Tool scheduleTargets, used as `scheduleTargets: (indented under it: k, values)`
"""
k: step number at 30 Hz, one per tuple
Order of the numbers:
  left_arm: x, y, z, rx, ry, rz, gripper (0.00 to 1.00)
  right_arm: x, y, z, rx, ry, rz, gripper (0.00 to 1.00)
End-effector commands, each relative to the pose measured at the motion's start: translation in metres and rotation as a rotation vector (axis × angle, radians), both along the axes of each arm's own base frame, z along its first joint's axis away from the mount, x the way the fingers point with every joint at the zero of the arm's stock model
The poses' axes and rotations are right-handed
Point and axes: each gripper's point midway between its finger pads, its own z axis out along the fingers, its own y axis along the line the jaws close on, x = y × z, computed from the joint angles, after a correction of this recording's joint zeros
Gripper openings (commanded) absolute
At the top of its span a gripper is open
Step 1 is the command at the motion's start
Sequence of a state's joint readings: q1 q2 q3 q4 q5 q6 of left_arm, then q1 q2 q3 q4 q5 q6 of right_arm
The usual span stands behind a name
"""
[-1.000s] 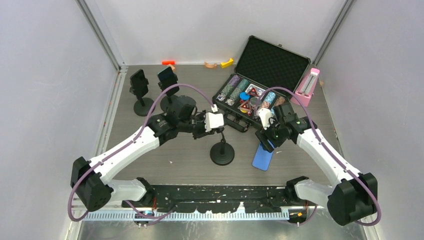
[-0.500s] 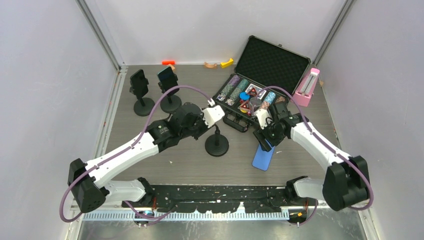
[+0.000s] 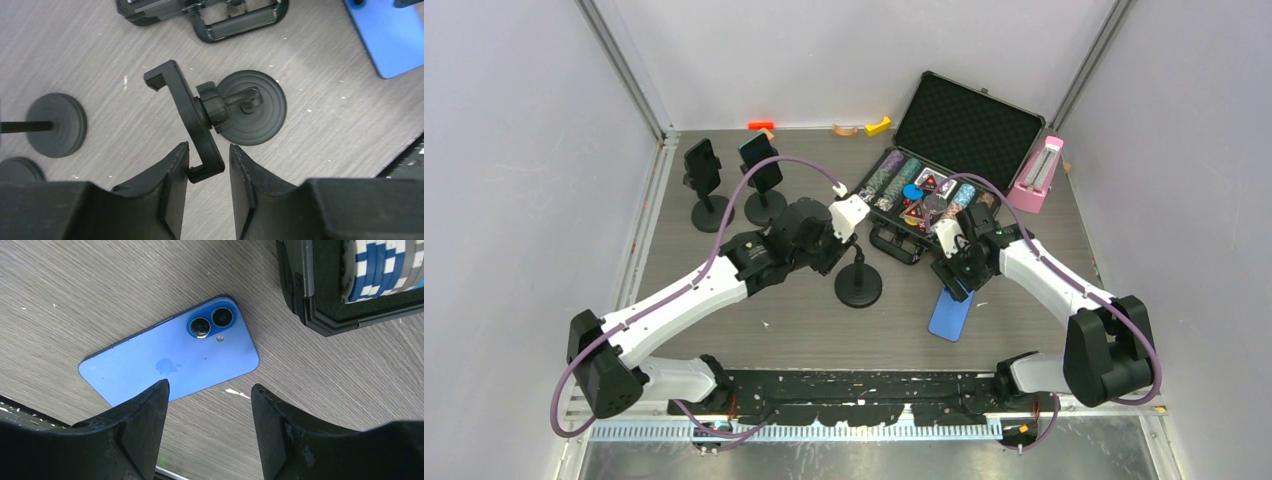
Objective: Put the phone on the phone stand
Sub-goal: Adjust the phone stand at the center of the board, then adjust the phone at the center of the board.
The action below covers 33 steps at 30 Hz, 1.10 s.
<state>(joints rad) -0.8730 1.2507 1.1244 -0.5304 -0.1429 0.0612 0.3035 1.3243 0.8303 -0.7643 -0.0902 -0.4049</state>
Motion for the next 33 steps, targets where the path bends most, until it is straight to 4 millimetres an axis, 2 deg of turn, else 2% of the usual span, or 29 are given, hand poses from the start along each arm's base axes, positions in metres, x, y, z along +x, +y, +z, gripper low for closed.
scheduleTargets:
  k: [1, 6, 15, 20, 27, 33]
  values:
    - [-0.024, -0.023, 0.017, -0.157, 0.087, -0.073, 0.4, 0.001, -0.008, 0.006, -0.035, -0.042, 0.004, 0.66]
    - [-0.042, -0.032, 0.023, -0.227, 0.132, -0.146, 0.47, -0.001, -0.009, 0.005, -0.039, -0.036, 0.0, 0.66]
    - [-0.073, -0.044, 0.032, -0.316, 0.207, -0.285, 0.55, 0.0, -0.01, 0.006, -0.043, -0.034, -0.013, 0.66]
    - [-0.093, -0.05, 0.031, -0.345, 0.263, -0.381, 0.57, 0.0, -0.011, 0.007, -0.05, -0.033, -0.02, 0.66]
    - [-0.102, -0.039, 0.032, -0.331, 0.227, -0.427, 0.62, -0.001, -0.012, 0.005, -0.053, -0.025, -0.025, 0.66]
    - [-0.107, -0.026, 0.045, -0.285, 0.14, -0.492, 0.7, -0.003, -0.014, 0.003, -0.065, -0.018, -0.019, 0.66]
